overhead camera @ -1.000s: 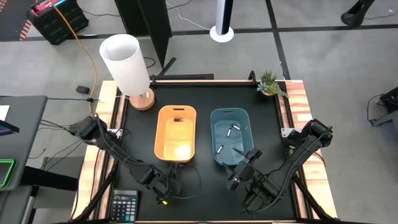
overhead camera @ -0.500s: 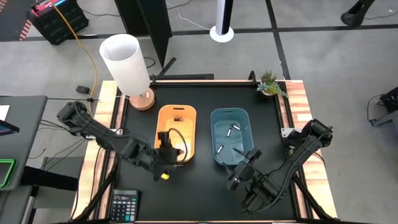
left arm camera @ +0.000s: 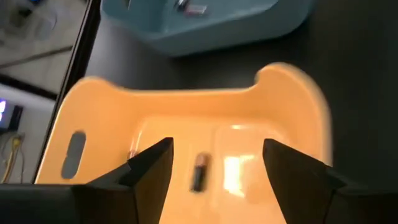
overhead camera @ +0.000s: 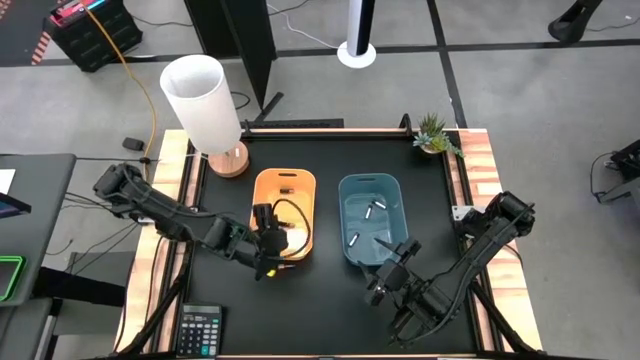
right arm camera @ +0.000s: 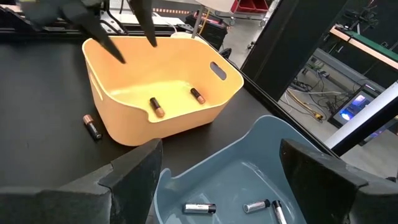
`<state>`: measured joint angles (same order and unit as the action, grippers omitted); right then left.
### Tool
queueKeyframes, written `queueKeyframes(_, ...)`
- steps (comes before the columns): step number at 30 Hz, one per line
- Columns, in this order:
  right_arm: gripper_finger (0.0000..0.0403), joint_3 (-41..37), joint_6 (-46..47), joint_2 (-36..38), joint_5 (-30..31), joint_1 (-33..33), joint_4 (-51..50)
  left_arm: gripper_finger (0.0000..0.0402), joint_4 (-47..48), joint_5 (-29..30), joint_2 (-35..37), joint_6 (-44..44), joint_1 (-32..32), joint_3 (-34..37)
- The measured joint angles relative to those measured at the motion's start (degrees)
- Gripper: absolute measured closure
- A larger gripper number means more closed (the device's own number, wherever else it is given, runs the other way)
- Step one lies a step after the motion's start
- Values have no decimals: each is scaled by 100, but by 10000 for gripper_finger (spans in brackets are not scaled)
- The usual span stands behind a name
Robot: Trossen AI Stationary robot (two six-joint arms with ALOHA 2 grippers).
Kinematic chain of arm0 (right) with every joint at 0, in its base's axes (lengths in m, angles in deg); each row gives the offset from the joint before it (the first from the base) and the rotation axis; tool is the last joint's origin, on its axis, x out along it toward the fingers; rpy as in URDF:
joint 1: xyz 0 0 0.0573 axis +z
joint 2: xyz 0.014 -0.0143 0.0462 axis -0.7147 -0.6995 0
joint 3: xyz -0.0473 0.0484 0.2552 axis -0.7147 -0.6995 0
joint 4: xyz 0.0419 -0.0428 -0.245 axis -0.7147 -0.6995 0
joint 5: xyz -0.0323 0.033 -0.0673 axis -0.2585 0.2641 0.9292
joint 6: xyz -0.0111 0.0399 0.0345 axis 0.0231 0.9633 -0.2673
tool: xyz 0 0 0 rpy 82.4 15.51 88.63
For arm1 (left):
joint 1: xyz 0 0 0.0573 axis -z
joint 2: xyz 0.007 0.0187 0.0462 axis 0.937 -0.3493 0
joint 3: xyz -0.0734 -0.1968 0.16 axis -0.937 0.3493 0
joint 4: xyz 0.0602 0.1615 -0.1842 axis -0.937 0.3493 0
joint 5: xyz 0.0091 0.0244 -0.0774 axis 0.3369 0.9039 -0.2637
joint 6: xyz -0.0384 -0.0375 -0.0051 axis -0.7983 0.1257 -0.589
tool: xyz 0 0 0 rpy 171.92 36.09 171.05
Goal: Sort batteries
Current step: Put the black battery into the orange bin
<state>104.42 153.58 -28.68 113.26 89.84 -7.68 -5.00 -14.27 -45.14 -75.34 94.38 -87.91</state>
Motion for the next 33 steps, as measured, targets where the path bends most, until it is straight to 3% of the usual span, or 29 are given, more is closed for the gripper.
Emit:
queueKeyframes(5, 62, 0, 0, 0, 0, -1, -5, 169, -403, 312, 9, 512, 625, -119)
queueKeyframes(9, 62, 0, 0, 0, 0, -42, -6, 187, -931, -167, -11, 616, 969, 6)
queueKeyframes(12, 62, 0, 2, 0, 0, -49, -5, 199, -1257, -735, -80, 210, 1081, 286)
queueKeyframes(18, 62, 0, 2, -15, 2, -52, 12, 220, -1423, -1097, -598, -629, 1173, 741)
queueKeyframes(28, 62, 0, 11, -20, 2, -61, 22, 226, -1794, -766, -1590, -1028, 1184, 740)
queueKeyframes(33, 62, 0, 11, -20, 2, -61, 18, 226, -1736, -960, -1819, -1389, 1148, 782)
